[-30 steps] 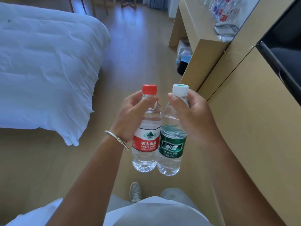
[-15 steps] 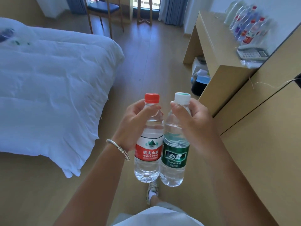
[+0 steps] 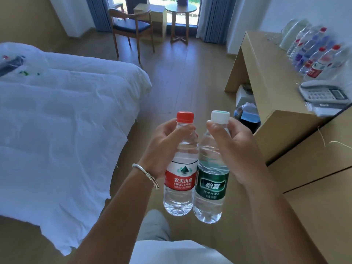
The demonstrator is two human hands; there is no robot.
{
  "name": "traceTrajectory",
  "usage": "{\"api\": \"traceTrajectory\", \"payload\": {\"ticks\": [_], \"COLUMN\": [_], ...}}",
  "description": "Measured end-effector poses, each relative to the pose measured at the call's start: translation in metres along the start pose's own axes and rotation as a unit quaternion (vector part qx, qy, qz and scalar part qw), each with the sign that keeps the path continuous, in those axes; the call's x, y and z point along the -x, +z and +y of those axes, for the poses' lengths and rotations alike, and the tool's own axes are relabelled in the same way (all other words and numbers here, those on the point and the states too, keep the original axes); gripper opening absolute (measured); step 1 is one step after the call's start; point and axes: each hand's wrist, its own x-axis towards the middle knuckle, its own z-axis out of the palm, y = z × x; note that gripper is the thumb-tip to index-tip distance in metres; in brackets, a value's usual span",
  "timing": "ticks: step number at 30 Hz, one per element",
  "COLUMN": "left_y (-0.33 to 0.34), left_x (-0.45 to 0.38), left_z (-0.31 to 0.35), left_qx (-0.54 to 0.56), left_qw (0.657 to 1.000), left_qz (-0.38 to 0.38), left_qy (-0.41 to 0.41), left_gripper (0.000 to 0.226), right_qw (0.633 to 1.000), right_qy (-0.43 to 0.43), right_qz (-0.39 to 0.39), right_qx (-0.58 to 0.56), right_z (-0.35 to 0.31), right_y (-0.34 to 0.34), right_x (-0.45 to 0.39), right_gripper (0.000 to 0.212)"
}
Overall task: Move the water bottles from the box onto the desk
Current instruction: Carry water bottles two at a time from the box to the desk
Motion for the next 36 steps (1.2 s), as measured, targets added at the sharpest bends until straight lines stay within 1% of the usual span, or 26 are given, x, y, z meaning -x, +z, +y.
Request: {"api": "traceTrajectory", "payload": {"ticks": [7, 12, 17, 20, 22, 26, 30, 32, 36], "left_y": [-0.018, -0.039, -0.057, -0.062, -0.061, -0.048, -0.028, -0.015, 0.022], "left_x": [-0.127, -0.237, -0.329, -0.376, -0.401, -0.453, -0.510, -0.538, -0.602], "left_z": [-0.004, 0.005, 0.017, 0.024, 0.027, 0.025, 0.016, 0.013, 0.014], "left_qx": [0.003, 0.007, -0.003, -0.008, -0.019, -0.018, -0.023, -0.026, -0.012], "left_qw": [0.999, 0.998, 0.996, 0.995, 0.994, 0.993, 0.993, 0.994, 0.995], "left_qz": [-0.038, -0.070, -0.093, -0.102, -0.106, -0.113, -0.114, -0.107, -0.099], "left_qy": [-0.006, 0.002, 0.011, 0.008, 0.011, 0.001, -0.002, -0.002, -0.011], "left_gripper": [0.022, 0.022, 0.036, 0.028, 0.030, 0.036, 0.037, 0.035, 0.022], "right_qw": [0.999, 0.998, 0.997, 0.997, 0.997, 0.997, 0.996, 0.996, 0.997], "right_qy": [0.032, 0.036, 0.043, 0.039, 0.034, 0.033, 0.035, 0.027, 0.018], "right_qz": [0.024, 0.045, 0.050, 0.056, 0.063, 0.072, 0.079, 0.079, 0.078], "right_qx": [0.014, 0.037, 0.033, 0.020, 0.017, 0.017, 0.012, 0.011, 0.008], "right_z": [0.014, 0.004, -0.006, -0.008, -0.006, 0.003, 0.020, 0.028, 0.042], "right_y": [0.012, 0.022, 0.029, 0.031, 0.029, 0.014, -0.008, -0.021, -0.060], "right_x": [-0.120, -0.220, -0.307, -0.349, -0.371, -0.421, -0.475, -0.502, -0.567], "right_gripper": [0.029, 0.024, 0.021, 0.020, 0.023, 0.017, 0.018, 0.019, 0.021]}}
